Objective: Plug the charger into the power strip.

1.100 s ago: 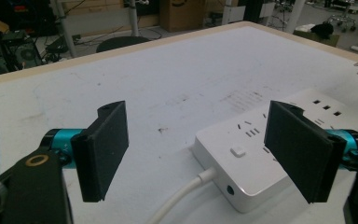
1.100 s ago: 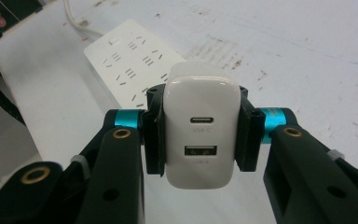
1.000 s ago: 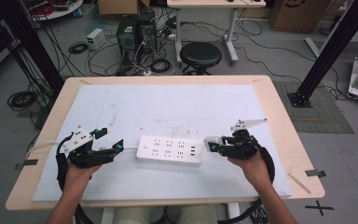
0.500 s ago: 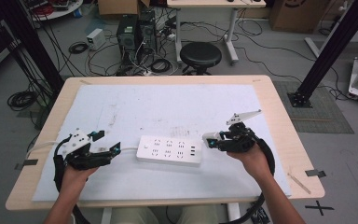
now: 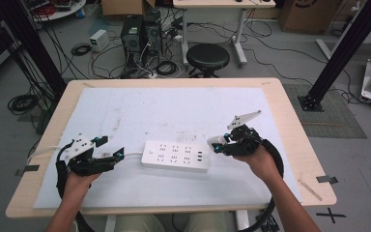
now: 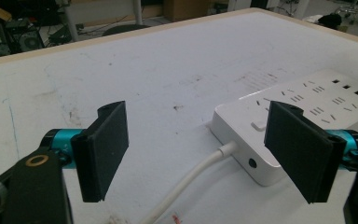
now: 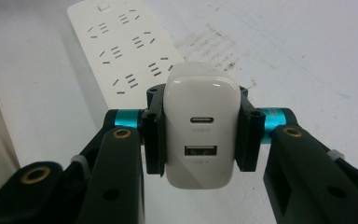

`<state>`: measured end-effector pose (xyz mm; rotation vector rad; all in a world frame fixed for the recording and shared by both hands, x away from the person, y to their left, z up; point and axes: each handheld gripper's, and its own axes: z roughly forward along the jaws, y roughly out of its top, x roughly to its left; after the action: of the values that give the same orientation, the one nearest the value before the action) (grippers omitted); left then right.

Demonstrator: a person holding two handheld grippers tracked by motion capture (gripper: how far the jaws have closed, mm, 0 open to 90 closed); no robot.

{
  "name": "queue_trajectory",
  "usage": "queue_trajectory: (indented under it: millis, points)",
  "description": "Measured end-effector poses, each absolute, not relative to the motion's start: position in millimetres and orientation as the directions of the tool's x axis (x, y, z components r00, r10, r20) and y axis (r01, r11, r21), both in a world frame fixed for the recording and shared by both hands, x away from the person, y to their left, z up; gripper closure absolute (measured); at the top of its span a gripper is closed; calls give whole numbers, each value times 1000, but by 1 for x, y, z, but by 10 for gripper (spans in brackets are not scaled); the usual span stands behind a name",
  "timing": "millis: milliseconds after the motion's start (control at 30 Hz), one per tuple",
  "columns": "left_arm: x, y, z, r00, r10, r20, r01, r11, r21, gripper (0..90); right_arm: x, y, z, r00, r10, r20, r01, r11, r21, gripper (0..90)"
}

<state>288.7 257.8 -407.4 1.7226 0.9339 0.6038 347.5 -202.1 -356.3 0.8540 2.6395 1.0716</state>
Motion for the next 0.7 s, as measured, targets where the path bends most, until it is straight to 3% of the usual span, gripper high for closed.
queue_trajectory:
  millis: [700]
  points:
    - [287,263,-413,583,812,-34,294,-172,940,218,374,-157,-346,-897,441,-36,347,751,561,632]
